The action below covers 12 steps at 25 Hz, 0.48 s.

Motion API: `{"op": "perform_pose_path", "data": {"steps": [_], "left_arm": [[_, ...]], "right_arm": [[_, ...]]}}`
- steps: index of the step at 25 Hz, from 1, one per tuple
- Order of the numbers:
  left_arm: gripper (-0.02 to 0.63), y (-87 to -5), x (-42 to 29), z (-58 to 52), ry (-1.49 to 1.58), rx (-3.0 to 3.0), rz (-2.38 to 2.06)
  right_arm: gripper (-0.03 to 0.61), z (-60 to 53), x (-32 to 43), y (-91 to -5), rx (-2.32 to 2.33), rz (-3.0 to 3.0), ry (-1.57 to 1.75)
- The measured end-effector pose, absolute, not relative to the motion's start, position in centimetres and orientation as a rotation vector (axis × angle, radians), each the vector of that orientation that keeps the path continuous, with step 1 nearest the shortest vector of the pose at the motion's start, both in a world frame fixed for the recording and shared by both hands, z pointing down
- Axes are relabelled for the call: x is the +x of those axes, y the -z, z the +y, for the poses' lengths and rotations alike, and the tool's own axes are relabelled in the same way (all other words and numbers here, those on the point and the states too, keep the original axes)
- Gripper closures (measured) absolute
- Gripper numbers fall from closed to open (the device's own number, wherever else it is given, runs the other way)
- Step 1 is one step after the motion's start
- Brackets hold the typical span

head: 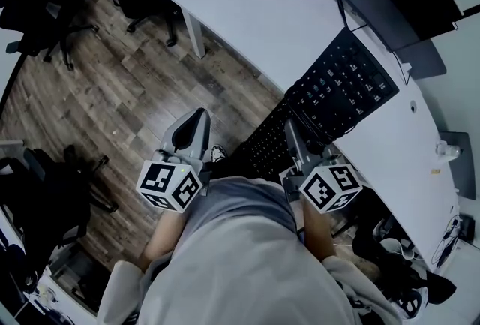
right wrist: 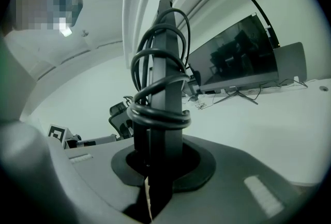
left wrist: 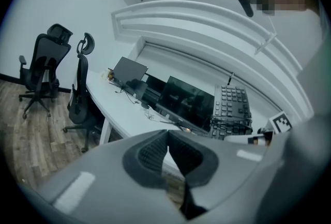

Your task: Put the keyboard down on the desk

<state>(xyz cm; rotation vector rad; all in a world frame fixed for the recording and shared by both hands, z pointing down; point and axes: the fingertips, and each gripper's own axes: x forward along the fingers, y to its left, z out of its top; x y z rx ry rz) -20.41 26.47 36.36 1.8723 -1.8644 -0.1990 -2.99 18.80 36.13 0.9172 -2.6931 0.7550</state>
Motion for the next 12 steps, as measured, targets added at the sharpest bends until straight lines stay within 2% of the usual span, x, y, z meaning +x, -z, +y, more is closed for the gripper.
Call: {"op": "perform_pose_path", "data": {"steps": [12], "left_arm": [[0.614, -37.3, -21.1, 21.5, 0.166, 1.874, -1.812]], "right_arm": [[0.509, 13.2, -2.7, -36.8, 1.013, -2.677, -0.881]]}}
